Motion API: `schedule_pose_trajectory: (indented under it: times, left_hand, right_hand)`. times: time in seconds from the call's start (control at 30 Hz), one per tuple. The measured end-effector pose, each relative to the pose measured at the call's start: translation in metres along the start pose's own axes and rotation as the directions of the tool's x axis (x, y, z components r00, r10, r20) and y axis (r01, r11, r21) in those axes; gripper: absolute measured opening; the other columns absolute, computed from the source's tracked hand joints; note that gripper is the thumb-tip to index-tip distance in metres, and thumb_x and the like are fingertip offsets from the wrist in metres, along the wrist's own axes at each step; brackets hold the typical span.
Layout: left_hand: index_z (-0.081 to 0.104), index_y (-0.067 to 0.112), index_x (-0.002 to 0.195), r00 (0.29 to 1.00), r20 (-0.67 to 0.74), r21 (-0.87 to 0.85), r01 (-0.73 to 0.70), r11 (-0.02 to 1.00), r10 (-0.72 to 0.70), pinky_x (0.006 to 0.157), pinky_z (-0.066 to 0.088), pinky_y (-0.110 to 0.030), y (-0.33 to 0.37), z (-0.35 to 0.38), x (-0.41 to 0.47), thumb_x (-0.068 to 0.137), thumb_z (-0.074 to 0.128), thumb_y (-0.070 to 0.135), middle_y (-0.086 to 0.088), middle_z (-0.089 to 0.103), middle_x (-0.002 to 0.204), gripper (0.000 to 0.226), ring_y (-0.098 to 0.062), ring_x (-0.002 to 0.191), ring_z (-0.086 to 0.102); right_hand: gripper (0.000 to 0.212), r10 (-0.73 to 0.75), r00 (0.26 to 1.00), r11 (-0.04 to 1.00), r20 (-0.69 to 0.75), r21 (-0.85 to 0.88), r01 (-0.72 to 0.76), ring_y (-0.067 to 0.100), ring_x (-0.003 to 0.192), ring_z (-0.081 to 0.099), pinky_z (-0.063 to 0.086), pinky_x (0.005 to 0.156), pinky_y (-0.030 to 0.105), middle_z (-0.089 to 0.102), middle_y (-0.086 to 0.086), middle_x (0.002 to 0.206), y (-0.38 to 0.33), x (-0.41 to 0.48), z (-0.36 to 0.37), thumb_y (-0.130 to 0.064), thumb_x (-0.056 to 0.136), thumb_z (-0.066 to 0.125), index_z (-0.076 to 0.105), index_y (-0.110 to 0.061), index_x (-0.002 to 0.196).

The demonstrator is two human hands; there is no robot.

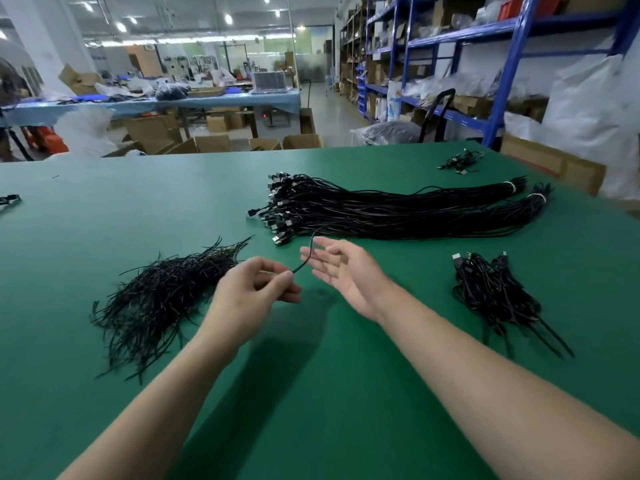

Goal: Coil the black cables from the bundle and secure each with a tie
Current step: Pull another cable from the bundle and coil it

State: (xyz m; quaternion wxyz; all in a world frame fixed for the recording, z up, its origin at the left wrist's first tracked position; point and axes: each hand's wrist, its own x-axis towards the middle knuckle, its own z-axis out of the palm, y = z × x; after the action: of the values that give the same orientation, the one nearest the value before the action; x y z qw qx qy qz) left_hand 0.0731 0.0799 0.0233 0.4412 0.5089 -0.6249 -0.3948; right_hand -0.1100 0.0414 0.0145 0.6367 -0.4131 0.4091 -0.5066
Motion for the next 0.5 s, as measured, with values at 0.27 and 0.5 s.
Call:
schedule_pose_trajectory:
  times: [0.27, 0.5]
  left_hand:
    - [0.057, 0.004, 0.093, 0.984, 0.176, -0.083, 0.038, 0.996, -0.023, 0.056, 0.048, -0.015, -0.001, 0.036, -0.041, 0.095, 0.069, 0.017, -0.004, 0.079, 0.084, 0.018, -0.020, 0.080, 0.078]
    - [0.067, 0.011, 0.081, 0.929, 0.364, -0.113, -0.029, 0.993, 0.069, 0.084, 0.060, -0.044, -0.006, 0.044, -0.061, 0.086, 0.080, 0.030, -0.012, 0.078, 0.085, 0.023, -0.031, 0.080, 0.076]
  right_hand:
    - [0.037, 0.167, 0.985, 0.823, -0.039, 0.555, -0.117, 0.019, 0.073, 0.071, 0.059, 0.070, 0.030, 0.071, 0.010, 0.081, -0.002, -0.077, 0.008, -0.034, 0.106, 0.045, 0.060, -0.001, 0.104]
    - [0.033, 0.141, 0.985, 0.828, -0.098, 0.558, -0.062, 0.010, 0.053, 0.058, 0.054, 0.052, 0.023, 0.062, 0.001, 0.066, -0.017, -0.112, 0.004, -0.021, 0.109, 0.040, 0.065, 0.000, 0.103]
